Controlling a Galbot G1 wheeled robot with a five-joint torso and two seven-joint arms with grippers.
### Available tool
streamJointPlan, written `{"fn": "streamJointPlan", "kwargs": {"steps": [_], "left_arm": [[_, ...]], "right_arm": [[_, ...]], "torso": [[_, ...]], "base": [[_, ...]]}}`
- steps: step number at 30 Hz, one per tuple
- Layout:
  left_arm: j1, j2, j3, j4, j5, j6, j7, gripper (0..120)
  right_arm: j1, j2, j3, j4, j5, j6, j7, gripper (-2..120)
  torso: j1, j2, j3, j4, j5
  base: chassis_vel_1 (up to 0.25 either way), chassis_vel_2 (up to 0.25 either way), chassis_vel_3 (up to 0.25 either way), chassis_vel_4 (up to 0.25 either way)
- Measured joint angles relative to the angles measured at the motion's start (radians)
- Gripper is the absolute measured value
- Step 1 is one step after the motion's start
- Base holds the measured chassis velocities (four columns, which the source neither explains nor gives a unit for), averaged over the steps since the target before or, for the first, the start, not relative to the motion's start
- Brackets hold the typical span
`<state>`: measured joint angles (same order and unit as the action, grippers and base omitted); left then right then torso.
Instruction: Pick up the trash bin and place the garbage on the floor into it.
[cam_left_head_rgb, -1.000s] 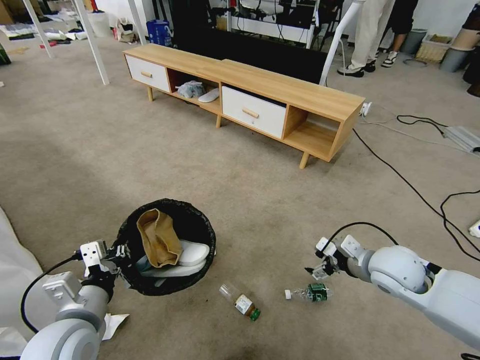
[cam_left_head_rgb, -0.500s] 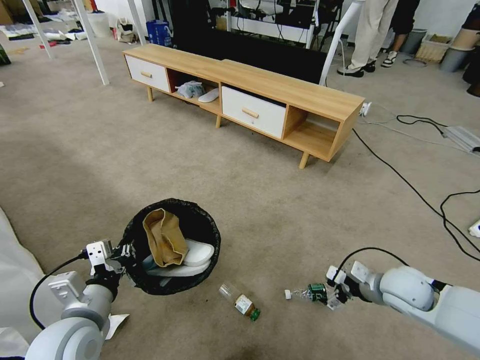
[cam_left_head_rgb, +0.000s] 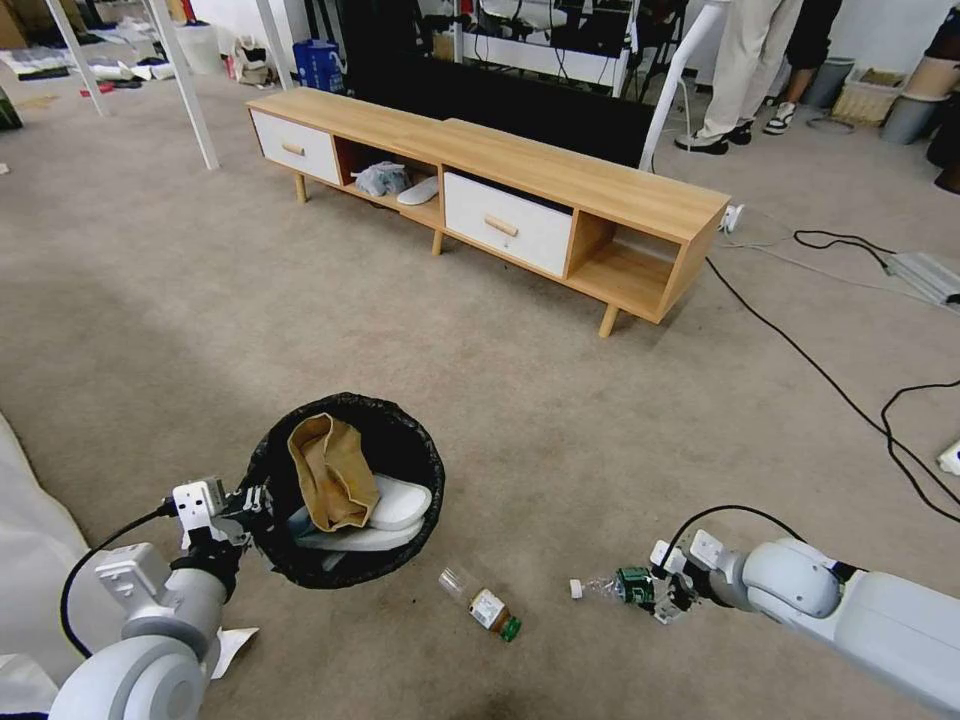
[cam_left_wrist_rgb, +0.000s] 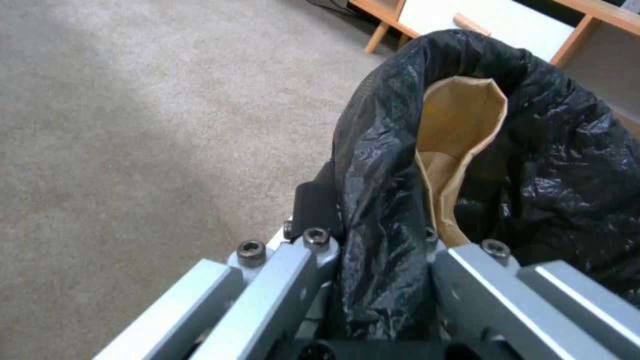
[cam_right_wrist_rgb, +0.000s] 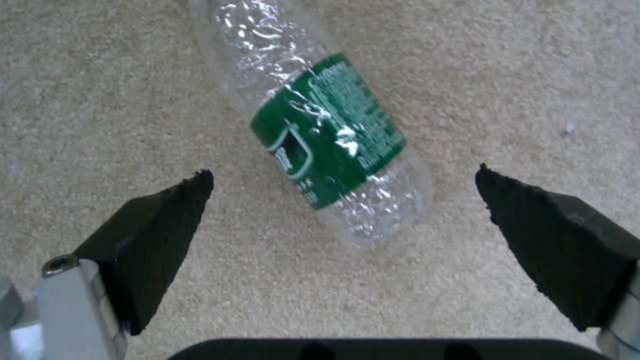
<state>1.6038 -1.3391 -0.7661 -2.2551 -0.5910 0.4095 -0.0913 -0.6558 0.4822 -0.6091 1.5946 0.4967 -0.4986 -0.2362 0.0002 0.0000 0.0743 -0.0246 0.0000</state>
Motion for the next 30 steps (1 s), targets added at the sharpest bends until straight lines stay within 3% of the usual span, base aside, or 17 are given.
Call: {"fn": "streamJointPlan", "kwargs": {"steps": [13,15,23,30], "left_arm": [[-0.006,-0.018,0.002,0.007,0.008,-0.01,0.008,0],[-0.006,-0.021,0.0,0.007,0.008,-0.011,0.01,0],[-0.008,-0.022,-0.008,0.011,0.003,-0.015,0.011,0],[-0.011,-0.016,-0.007,0.016,0.003,-0.016,0.011,0]], "right_arm": [[0.126,0.073,-0.135,-0.039,-0.003,-0.016,-0.022,100],[0.2,0.12,-0.213,-0.078,-0.027,-0.017,-0.056,100],[0.303,0.191,-0.301,-0.142,-0.065,-0.009,-0.105,100],[0.25,0.194,-0.283,-0.171,-0.082,0.005,-0.108,100]], "torso": [[0.0,0.0,0.0,0.0002,-0.0003],[0.0,0.0,0.0,0.0001,-0.0002],[0.0,0.0,0.0,0.0003,-0.0003],[0.0,0.0,0.0,0.0,-0.0002]], "base": [[0.0,0.0,0.0,0.0],[0.0,0.0,0.0,0.0],[0.0,0.0,0.0,0.0],[0.0,0.0,0.0,0.0]]}}
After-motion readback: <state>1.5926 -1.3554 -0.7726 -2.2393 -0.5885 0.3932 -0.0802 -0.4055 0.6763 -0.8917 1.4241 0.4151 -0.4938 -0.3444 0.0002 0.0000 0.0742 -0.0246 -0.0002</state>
